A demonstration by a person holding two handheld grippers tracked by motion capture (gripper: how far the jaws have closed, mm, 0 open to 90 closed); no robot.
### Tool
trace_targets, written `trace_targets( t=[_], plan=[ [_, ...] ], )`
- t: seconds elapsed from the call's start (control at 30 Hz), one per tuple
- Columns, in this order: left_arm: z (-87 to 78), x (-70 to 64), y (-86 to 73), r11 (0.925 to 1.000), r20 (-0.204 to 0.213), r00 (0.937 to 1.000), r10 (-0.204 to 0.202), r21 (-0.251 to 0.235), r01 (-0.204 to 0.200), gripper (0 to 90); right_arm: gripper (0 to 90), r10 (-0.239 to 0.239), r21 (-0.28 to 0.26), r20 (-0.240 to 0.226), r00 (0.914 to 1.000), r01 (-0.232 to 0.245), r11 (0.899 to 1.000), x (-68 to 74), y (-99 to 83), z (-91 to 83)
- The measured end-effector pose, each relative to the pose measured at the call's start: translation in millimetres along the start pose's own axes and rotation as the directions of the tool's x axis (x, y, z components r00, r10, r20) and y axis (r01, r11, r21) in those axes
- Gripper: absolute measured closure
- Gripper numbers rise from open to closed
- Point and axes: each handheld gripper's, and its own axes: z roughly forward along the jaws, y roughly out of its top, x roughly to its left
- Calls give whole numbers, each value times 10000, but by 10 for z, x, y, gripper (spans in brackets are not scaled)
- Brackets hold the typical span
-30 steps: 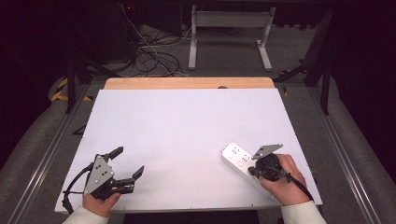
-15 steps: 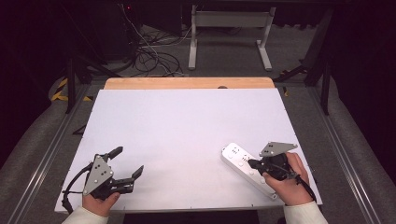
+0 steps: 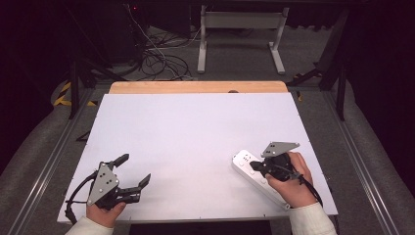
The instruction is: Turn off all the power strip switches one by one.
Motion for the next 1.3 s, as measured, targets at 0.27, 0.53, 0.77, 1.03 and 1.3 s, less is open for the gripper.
trace_targets(
  t=[0.27, 0.53, 0.77, 1.03, 1.3],
  plan=[
    [-5, 1, -1, 10000, 13, 10000, -20, -8, 20, 128, 900, 50, 27, 24, 10000, -50, 10000, -25, -12, 15],
    [-2, 6, -2, 10000, -11, 10000, -10, 9, 10, 129, 900, 121, 304, -3, 9999, -121, 9995, -44, -57, 60],
    [-6, 7, -3, 10000, -10, 10000, -31, -10, 31, 128, 900, 113, 632, -95, 9999, -107, 9979, -47, -70, 107],
    [-7, 6, -2, 10000, -7, 10000, -14, -17, 14, 128, 900, 144, 839, -221, 9997, -125, 9964, -51, -90, 181],
    [-8, 5, -2, 10000, -4, 10000, -10, -15, 10, 128, 900, 252, 1044, -269, 9993, -223, 9943, -81, -123, 235]
  ],
)
